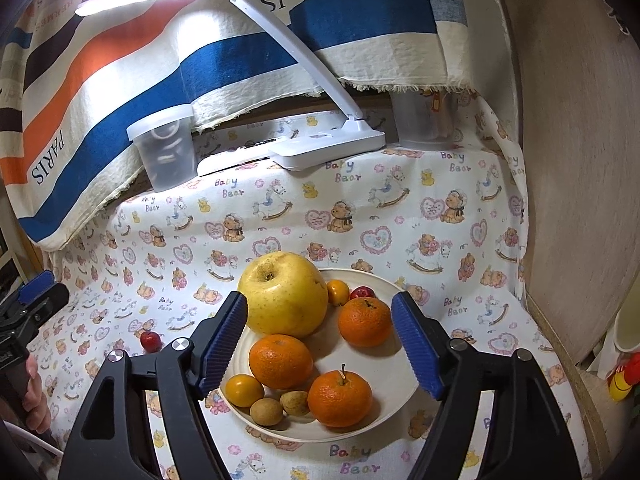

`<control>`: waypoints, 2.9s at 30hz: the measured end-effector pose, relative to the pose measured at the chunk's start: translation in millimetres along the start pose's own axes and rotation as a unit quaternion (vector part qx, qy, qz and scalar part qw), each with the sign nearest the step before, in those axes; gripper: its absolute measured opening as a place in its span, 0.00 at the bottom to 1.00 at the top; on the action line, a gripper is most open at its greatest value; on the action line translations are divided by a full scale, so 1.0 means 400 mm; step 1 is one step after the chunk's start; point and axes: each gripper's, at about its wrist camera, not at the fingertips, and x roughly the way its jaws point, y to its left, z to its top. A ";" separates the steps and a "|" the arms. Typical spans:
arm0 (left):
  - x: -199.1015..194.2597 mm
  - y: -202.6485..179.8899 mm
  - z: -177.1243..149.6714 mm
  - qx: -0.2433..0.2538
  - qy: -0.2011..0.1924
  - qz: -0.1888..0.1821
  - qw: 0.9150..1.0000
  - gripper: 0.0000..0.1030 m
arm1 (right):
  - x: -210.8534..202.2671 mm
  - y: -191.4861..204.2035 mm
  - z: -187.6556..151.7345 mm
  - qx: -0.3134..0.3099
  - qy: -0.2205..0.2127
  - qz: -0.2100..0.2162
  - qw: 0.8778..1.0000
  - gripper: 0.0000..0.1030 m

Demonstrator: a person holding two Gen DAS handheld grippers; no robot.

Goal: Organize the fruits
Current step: 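Move the left tool over the small red fruit on the cloth, then close the left tool on the small red fruit and lift it, then lower the small red fruit onto the plate and open the left tool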

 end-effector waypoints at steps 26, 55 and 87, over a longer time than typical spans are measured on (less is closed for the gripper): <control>0.059 -0.003 -0.017 0.011 0.064 -0.015 0.998 0.71 | 0.002 0.011 -0.006 -0.005 0.002 -0.001 1.000 0.74; 0.270 -0.018 -0.085 -0.015 0.277 -0.006 0.961 0.27 | 0.022 0.033 -0.020 -0.027 0.016 -0.010 0.999 0.74; 0.248 -0.291 -0.007 0.058 0.242 -0.082 0.965 0.27 | 0.017 -0.020 -0.002 0.025 0.024 -0.005 0.999 0.74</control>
